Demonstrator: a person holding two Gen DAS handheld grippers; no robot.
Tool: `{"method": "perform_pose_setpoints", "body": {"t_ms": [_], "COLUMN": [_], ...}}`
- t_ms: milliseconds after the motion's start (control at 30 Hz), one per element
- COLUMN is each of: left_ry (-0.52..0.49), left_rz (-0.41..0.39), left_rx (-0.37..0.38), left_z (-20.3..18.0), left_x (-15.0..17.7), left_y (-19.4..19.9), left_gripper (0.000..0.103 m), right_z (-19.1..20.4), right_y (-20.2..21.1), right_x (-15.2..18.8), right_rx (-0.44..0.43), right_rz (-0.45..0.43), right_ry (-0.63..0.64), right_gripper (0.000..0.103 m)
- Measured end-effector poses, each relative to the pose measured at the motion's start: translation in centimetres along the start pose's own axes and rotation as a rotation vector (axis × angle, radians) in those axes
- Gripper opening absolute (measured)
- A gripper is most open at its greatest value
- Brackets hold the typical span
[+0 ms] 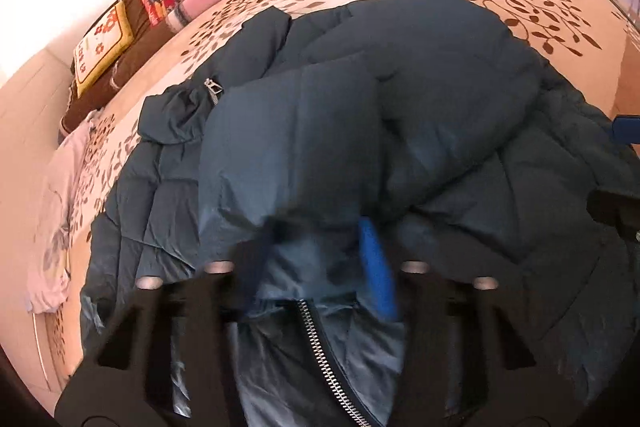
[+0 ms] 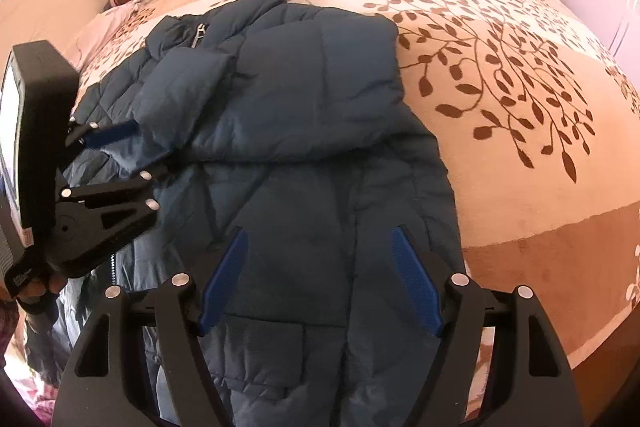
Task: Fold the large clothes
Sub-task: 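Fold the gripped side panel over toward the zipper with the left tool, release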
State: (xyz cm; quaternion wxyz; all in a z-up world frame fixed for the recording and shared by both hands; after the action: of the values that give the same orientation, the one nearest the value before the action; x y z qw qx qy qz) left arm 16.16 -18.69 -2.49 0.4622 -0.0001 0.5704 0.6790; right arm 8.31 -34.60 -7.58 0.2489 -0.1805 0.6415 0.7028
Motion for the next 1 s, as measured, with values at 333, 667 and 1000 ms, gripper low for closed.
{"method": "perform_pose_setpoints", "body": {"t_ms": [333, 667, 1000], "left_ry": [0.215, 0.655, 0.880], "left_rz": [-0.035, 0.008, 0.122], "left_rx": [-0.004, 0.016, 0.048], "left_z": [5.4, 17.3, 20.2], "left_x": [0.1, 5.3, 10.7], "left_y": [2.5, 1.5, -2.6], "left_gripper": [0.007, 0.006, 0.027], "right_z": [-0.5, 0.4, 1.9], "right_y": [0.5, 0.8, -0.2], "right_x": [0.4, 0.2, -0.2], "right_rx": [-0.007, -0.014, -0.024], "right_rz": [-0.002, -0.011, 0.005], "right_ry": [-0.031, -0.018, 0.024], "right_gripper": [0.073, 0.073, 0.073]}}
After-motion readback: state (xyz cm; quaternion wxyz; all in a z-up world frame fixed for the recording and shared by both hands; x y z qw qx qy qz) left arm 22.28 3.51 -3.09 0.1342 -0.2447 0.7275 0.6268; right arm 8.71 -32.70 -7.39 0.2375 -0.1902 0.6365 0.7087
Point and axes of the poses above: each gripper's, at about its wrist camera, not at the fingertips, and y roughly against the way its jaws point, z to its left, x to its underside, the point moved 2 cm from there along -y, roughly the way its jaws point, and after that the axes turned 4 degrees about -z, right-handed, at the moved point
